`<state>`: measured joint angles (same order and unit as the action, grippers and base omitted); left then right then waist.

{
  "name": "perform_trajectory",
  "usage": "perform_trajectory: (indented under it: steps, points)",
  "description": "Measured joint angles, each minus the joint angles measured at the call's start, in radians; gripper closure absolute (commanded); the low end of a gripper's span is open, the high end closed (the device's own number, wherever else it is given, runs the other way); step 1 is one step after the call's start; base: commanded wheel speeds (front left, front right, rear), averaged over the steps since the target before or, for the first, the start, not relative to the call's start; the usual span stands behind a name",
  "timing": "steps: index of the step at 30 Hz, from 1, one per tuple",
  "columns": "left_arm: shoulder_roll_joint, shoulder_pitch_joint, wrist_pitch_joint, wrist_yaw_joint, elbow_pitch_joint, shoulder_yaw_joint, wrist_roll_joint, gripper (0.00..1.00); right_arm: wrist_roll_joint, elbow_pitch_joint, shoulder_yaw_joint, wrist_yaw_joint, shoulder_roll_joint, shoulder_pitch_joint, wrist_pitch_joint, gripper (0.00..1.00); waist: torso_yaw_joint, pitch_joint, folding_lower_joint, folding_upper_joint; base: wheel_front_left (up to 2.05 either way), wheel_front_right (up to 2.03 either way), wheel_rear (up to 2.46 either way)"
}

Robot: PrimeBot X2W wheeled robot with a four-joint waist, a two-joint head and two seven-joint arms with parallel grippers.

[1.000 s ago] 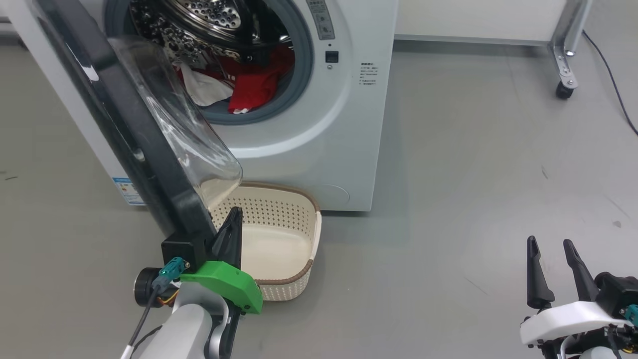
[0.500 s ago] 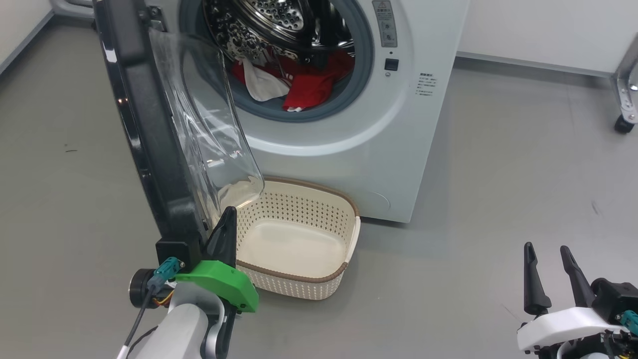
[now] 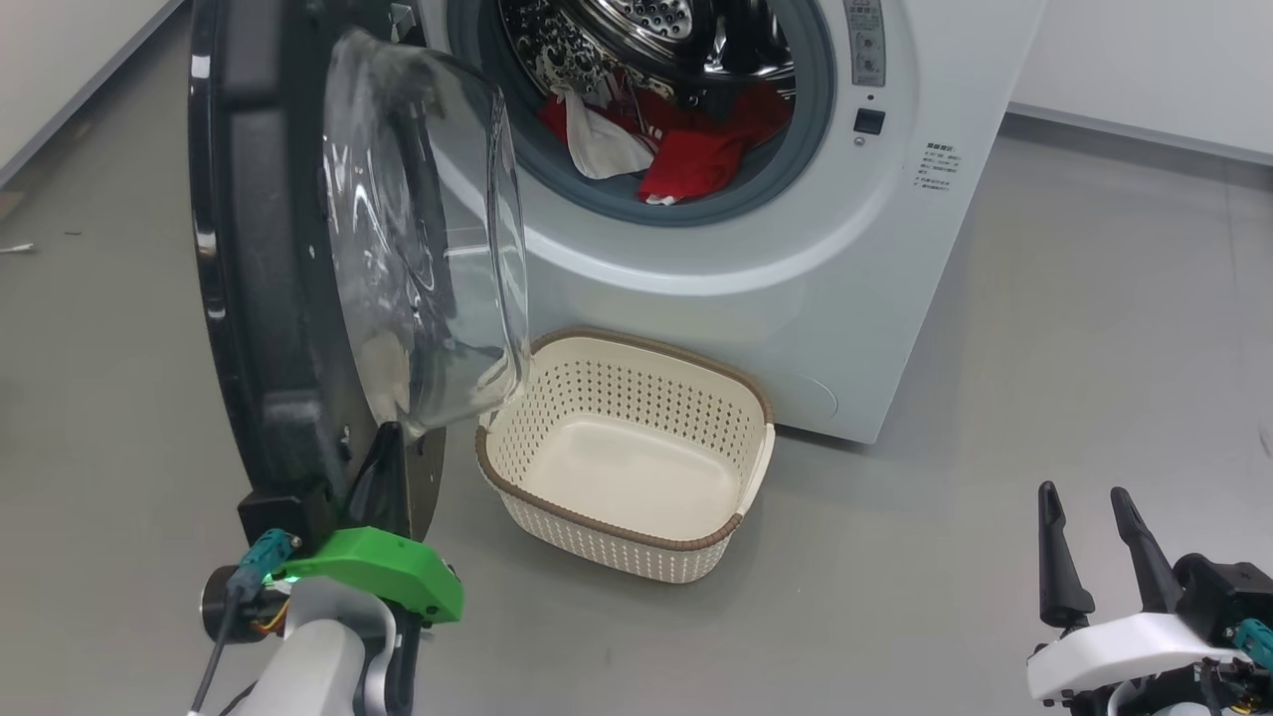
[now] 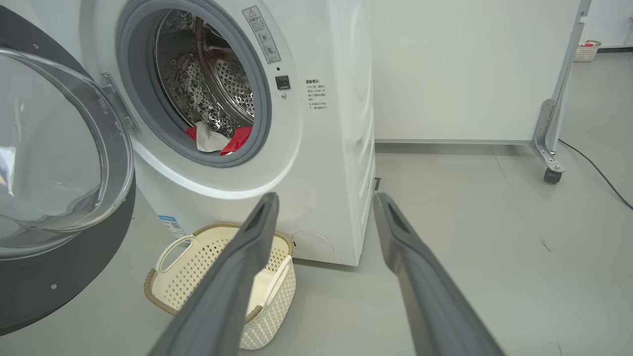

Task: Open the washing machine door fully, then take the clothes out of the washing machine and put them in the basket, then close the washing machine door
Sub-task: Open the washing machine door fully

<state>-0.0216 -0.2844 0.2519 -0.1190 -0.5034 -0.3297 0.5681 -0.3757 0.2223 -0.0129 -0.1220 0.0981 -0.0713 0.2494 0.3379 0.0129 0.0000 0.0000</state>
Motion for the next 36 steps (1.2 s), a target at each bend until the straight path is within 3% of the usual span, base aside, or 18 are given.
perform_trajectory:
  steps: [16, 36]
  points:
    - [0.001, 0.03, 0.0, 0.0, 0.08, 0.219, -0.044, 1.0, 0.0, -0.023, -0.022, 0.0, 0.043, 0.002, 0.0, 0.0, 0.022, 0.073, 0.0, 0.0, 0.0, 0.0, 0.0]
    - [0.005, 0.062, 0.0, 0.0, 0.196, 0.464, -0.047, 1.0, -0.009, -0.082, -0.034, 0.0, 0.158, 0.008, 0.0, 0.0, 0.018, 0.203, 0.0, 0.0, 0.0, 0.0, 0.0]
